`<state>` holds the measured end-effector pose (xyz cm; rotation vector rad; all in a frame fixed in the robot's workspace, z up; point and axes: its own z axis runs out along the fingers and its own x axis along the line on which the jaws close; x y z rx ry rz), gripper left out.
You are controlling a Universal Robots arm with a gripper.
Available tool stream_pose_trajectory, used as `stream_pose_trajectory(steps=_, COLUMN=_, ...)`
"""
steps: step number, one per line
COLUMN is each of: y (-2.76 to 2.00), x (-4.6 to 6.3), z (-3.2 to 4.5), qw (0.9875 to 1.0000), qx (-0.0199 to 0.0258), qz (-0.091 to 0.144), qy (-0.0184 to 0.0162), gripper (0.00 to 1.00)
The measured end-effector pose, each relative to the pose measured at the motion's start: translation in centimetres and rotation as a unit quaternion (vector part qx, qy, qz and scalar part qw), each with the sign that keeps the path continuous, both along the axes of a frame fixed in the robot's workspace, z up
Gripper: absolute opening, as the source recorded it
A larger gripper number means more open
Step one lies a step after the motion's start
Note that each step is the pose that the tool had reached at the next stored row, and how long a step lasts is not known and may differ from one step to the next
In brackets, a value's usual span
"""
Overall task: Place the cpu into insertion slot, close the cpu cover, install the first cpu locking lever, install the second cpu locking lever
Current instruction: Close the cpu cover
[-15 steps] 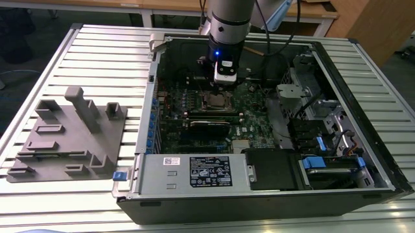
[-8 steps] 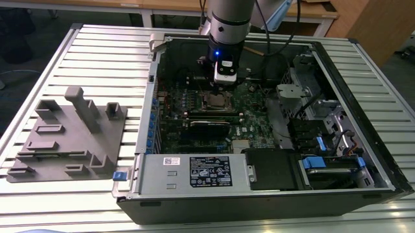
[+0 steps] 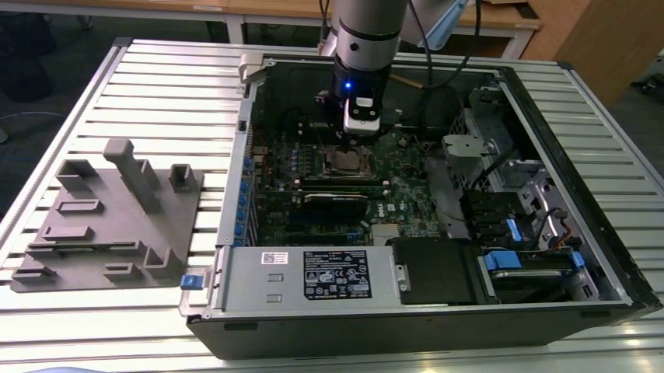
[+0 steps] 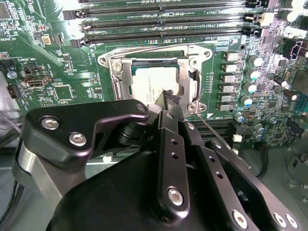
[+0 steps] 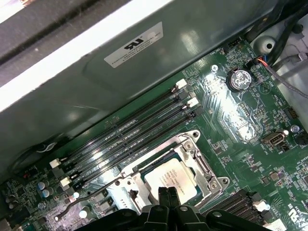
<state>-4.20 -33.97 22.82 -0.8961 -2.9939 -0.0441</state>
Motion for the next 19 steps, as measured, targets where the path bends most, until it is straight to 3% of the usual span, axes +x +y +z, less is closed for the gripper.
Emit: stream_pose_trajectory(steps=19, y=0.0, x=0.0, z=0.0, qw=1.0, qx=0.0, qz=0.005, qy=0.0, gripper=0.11)
